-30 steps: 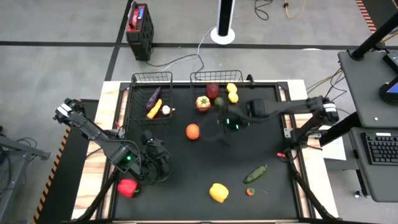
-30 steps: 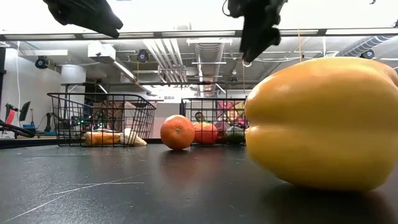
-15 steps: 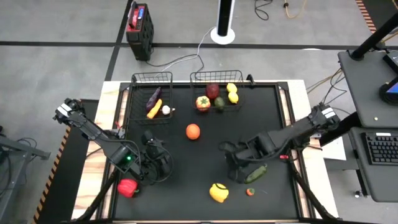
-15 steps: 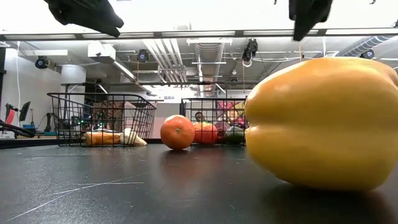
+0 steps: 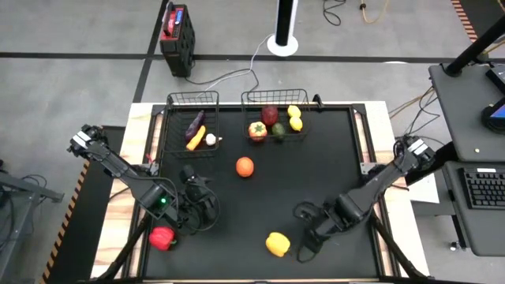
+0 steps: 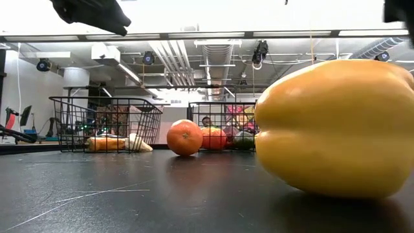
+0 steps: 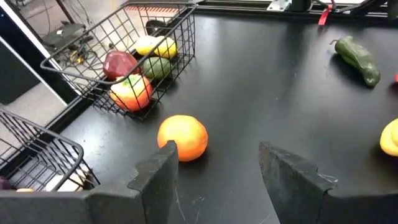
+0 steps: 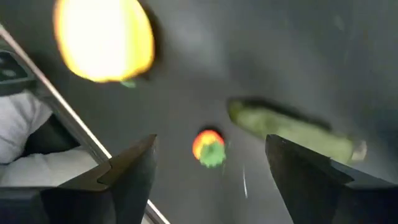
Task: Sort produce into baskets
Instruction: Put the red tomato into the right black wire basket
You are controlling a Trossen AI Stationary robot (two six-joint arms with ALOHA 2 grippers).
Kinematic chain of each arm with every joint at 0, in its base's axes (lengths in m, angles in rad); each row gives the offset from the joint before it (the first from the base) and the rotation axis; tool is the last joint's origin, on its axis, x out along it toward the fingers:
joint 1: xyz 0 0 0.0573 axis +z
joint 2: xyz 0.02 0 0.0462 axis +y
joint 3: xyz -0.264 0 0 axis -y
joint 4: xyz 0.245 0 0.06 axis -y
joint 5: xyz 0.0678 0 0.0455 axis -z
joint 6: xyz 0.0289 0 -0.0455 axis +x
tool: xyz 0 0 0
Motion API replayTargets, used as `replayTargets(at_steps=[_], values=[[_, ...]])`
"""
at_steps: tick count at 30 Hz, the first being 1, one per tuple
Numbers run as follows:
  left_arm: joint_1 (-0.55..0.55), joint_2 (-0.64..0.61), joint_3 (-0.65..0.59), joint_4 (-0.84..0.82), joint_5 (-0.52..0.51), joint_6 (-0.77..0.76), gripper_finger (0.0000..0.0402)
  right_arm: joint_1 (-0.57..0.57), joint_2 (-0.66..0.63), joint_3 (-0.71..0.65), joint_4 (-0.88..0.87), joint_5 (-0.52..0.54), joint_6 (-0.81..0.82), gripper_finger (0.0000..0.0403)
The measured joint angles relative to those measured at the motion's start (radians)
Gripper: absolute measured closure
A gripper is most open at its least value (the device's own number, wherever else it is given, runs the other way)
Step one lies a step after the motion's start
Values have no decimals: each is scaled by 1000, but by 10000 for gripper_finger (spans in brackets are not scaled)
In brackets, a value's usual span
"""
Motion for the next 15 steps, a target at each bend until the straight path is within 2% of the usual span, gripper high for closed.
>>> replayTargets(at_steps=[7,11,15], values=[[0,0,0,6,-1,32,196,82,43,-57,13,-26,307,110],[0,0,0,12,-11,49,196,119,94,-57,12,-48,401,110],[0,0,0,12,-29,61,196,146,150,-57,61,-55,428,110]])
